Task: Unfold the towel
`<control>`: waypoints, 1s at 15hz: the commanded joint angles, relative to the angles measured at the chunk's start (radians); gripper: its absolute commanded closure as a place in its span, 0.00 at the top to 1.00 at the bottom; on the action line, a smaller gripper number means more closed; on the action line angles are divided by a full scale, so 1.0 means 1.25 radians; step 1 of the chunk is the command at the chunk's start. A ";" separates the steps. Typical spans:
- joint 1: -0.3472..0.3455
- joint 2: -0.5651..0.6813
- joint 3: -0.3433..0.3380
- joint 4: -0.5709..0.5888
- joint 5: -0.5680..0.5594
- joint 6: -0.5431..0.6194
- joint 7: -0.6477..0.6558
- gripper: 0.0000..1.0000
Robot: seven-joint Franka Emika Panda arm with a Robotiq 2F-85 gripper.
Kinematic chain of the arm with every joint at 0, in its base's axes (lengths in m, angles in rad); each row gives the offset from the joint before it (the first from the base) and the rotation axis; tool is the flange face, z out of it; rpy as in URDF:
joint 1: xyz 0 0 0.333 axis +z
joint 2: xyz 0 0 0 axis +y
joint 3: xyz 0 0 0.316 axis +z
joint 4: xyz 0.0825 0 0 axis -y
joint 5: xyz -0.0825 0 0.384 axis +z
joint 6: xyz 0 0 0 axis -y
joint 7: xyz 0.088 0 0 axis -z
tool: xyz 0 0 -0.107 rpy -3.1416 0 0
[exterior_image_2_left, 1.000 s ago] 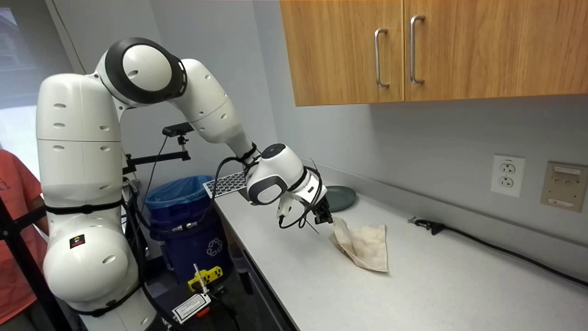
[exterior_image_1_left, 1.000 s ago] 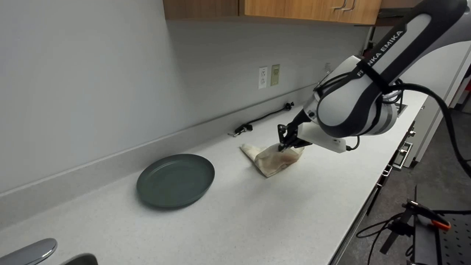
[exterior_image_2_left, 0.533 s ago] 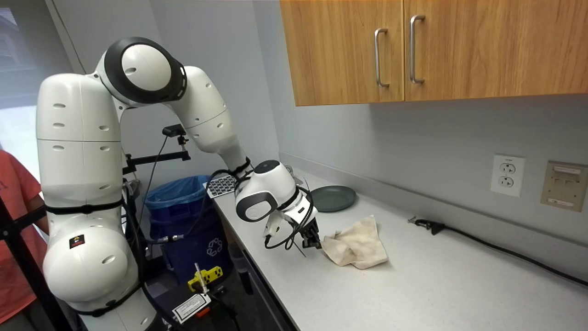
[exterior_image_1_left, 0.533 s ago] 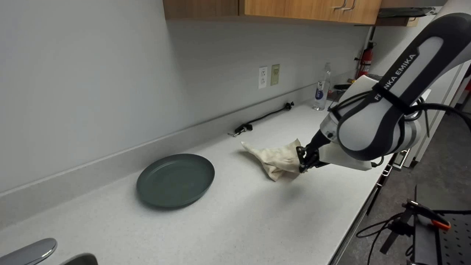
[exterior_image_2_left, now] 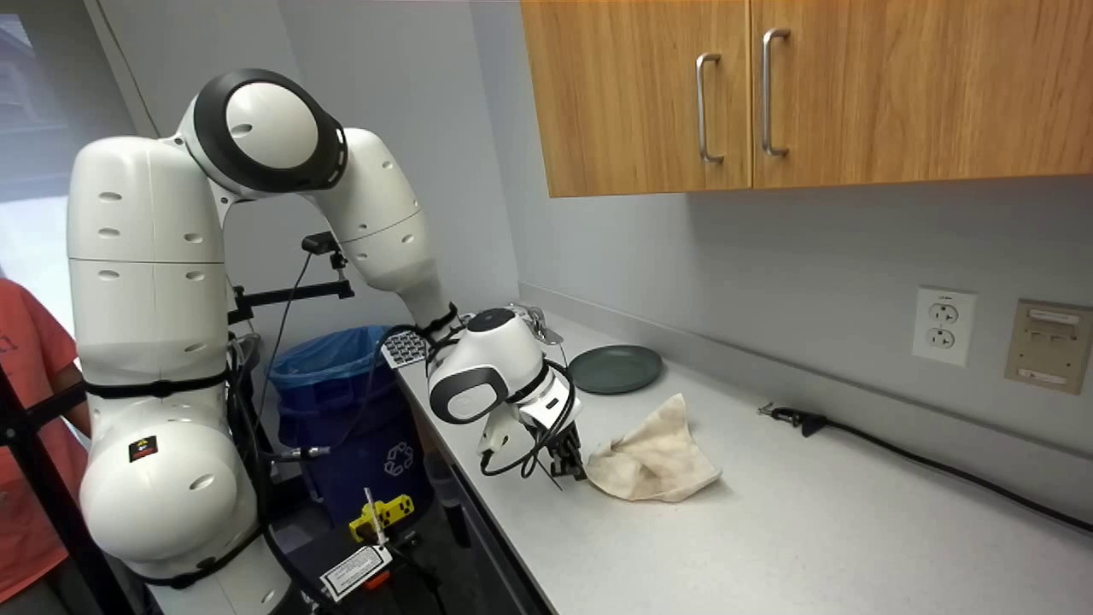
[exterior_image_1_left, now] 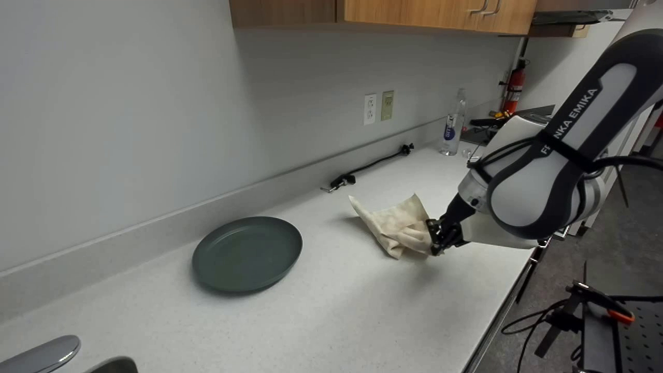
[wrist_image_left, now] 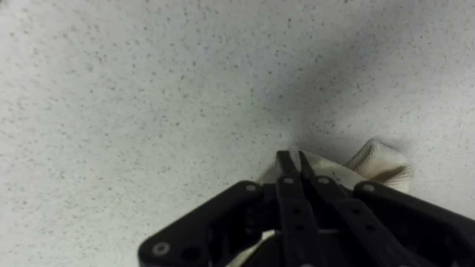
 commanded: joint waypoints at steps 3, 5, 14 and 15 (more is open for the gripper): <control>0.003 -0.017 -0.021 -0.009 -0.041 -0.067 0.000 0.51; 0.004 -0.017 -0.026 -0.008 -0.048 -0.079 0.002 0.65; 0.008 -0.071 -0.059 -0.020 -0.085 -0.087 -0.025 1.00; 0.022 -0.086 -0.078 -0.021 -0.096 -0.098 -0.043 1.00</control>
